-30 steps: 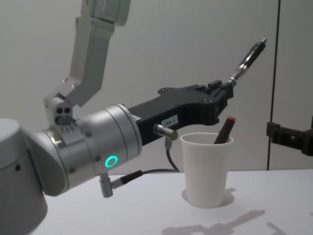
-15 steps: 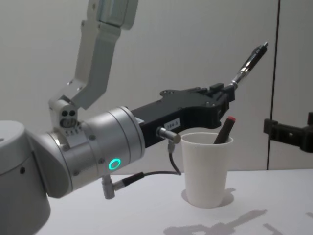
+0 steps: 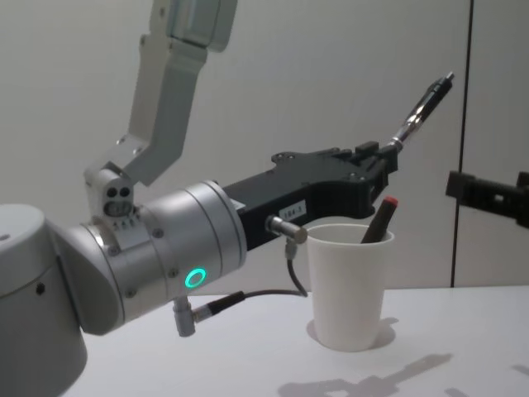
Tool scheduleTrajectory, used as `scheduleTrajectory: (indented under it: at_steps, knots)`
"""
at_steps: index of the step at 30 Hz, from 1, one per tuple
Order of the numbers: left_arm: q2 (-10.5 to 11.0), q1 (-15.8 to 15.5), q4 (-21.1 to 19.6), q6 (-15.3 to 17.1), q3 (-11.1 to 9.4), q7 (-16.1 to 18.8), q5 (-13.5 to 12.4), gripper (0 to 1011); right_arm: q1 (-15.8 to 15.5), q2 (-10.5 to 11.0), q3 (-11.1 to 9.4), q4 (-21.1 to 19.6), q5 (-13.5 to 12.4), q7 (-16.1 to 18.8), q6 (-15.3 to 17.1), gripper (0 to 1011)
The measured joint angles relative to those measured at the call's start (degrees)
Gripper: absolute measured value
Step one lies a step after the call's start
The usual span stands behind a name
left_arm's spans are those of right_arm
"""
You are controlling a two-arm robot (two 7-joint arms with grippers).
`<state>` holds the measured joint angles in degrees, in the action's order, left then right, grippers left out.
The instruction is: Place the pen into the pen holder.
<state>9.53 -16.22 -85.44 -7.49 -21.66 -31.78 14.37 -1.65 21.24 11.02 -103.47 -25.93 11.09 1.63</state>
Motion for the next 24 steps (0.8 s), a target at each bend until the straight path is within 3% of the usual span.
scheduleTrajectory:
  at_steps: [6, 10, 15, 16, 24]
  knots:
    - [0.0, 0.0, 0.0, 0.0, 0.0, 0.0, -0.1, 127, -1.1, 1.0, -1.2, -1.2, -6.5, 2.6, 0.0, 1002]
    - [0.0, 0.0, 0.0, 0.0, 0.0, 0.1, -0.1, 127, -1.5, 1.5, -1.6, -1.7, -9.5, 3.6, 0.1, 1002]
    - [0.0, 0.0, 0.0, 0.0, 0.0, 0.1, -0.1, 127, -2.2, 2.1, -2.6, -2.4, -15.7, 5.3, 0.7, 1001]
    - [0.0, 0.0, 0.0, 0.0, 0.0, 0.1, -0.1, 127, -2.2, 2.1, -2.6, -2.4, -15.7, 5.3, 0.7, 1001]
    - [0.0, 0.0, 0.0, 0.0, 0.0, 0.1, -0.1, 127, -2.4, 2.3, -3.6, -3.0, -24.3, 6.4, 2.1, 1001]
